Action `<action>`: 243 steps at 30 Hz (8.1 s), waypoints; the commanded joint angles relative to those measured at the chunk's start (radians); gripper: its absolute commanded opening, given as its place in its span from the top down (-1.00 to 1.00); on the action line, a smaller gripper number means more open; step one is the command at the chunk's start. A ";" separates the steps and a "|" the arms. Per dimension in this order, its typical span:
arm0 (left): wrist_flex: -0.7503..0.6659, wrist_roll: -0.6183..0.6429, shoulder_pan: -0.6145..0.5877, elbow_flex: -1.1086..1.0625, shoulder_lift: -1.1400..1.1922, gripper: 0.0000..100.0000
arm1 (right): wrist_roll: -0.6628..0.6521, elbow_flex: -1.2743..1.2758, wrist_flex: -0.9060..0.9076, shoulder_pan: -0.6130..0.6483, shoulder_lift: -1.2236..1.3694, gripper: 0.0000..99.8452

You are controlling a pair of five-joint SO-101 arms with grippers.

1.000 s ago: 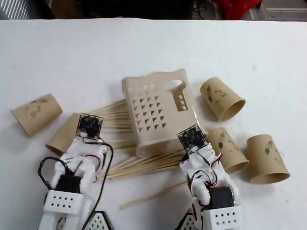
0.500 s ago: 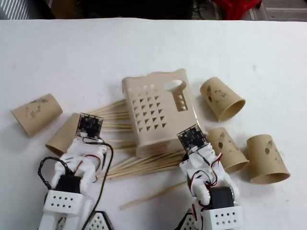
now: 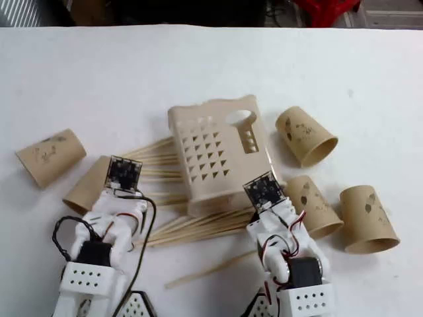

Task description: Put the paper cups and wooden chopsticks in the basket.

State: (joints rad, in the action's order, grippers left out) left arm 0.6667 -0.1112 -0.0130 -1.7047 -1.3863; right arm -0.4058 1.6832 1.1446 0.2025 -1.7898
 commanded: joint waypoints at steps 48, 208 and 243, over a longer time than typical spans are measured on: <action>0.006 0.005 -0.007 0.005 -0.008 0.95 | -0.098 -1.600 0.153 0.085 1.560 0.65; 0.006 0.006 -0.007 0.005 -0.008 0.95 | 0.176 -3.349 0.231 -0.025 2.865 0.30; 0.006 0.006 -0.007 0.005 -0.008 0.95 | 0.146 -3.348 0.561 -0.030 2.655 0.31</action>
State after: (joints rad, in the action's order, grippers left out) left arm 0.6667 -0.1112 -0.0130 -1.7047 -1.3863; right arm -0.2493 -1.6525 1.6356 0.1672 0.9689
